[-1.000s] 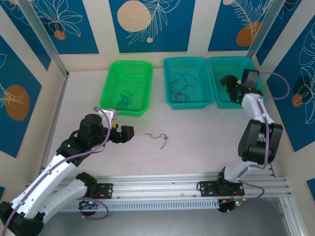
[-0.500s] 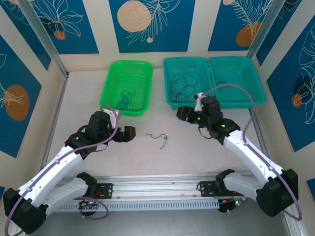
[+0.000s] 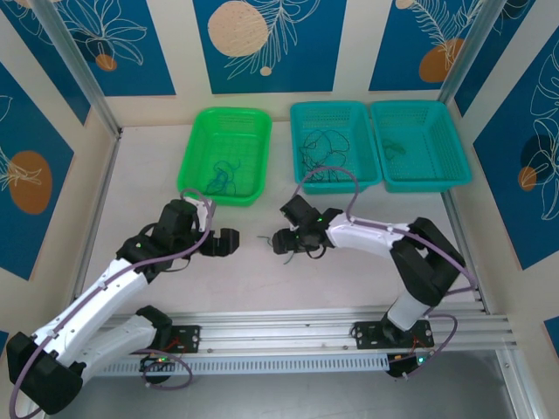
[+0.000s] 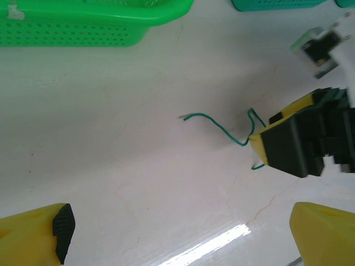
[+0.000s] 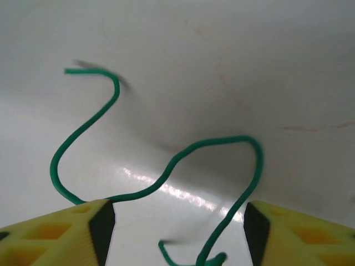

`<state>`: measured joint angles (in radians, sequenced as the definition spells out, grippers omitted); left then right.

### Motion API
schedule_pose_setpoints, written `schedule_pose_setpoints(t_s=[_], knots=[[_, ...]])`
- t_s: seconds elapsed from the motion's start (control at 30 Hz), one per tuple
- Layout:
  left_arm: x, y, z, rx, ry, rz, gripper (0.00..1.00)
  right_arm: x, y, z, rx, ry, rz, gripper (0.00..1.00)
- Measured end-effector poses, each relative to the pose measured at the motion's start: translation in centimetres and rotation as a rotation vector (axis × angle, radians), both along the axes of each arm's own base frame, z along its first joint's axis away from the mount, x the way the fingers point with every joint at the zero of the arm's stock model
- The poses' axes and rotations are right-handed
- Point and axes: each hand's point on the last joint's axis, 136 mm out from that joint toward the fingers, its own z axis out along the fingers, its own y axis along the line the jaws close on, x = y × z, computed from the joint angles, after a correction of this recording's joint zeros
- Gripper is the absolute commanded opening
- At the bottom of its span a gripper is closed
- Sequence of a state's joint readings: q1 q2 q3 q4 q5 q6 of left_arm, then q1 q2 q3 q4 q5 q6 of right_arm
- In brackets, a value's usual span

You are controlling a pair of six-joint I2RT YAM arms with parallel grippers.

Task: Untangle the cables

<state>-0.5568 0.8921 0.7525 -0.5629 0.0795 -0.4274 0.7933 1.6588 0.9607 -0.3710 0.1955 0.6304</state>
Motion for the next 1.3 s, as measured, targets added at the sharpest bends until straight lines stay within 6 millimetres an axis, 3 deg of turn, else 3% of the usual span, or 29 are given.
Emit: schedule_pose_setpoints(t_s=[0.13, 0.3, 0.47, 0.63, 0.77, 0.87, 1.03, 1.3], knots=[[0.0, 0.0, 0.0, 0.000, -0.001, -0.001, 1.00, 0.1, -0.9, -1.2, -0.057, 0.018, -0.046, 0.18], [-0.5, -0.6, 0.1, -0.011, 0.000, -0.058, 1.00, 0.4, -2.0, -1.1, -0.112, 0.004, -0.080, 0.00], [-1.7, -2.1, 0.4, -0.071, 0.030, -0.154, 1.00, 0.7, -2.5, 0.6, -0.102, -0.035, -0.100, 0.00], [-2.2, -3.9, 1.8, -0.167, 0.022, -0.225, 1.00, 1.6, -2.6, 4.8, -0.006, -0.113, -0.146, 0.00], [-2.0, -5.4, 4.1, -0.247, -0.019, -0.283, 1.00, 2.9, -4.1, 8.1, 0.098, -0.173, -0.228, 0.00], [-1.1, -6.7, 6.8, -0.302, -0.079, -0.323, 1.00, 4.3, -6.5, 10.8, 0.201, -0.217, -0.326, 0.00], [0.4, -8.6, 10.0, -0.376, -0.168, -0.379, 0.98, 8.4, -13.1, 14.9, 0.384, -0.294, -0.564, 0.00], [2.7, -11.2, 13.4, -0.462, -0.245, -0.442, 0.95, 13.5, -22.7, 16.1, 0.540, -0.307, -0.848, 0.00]])
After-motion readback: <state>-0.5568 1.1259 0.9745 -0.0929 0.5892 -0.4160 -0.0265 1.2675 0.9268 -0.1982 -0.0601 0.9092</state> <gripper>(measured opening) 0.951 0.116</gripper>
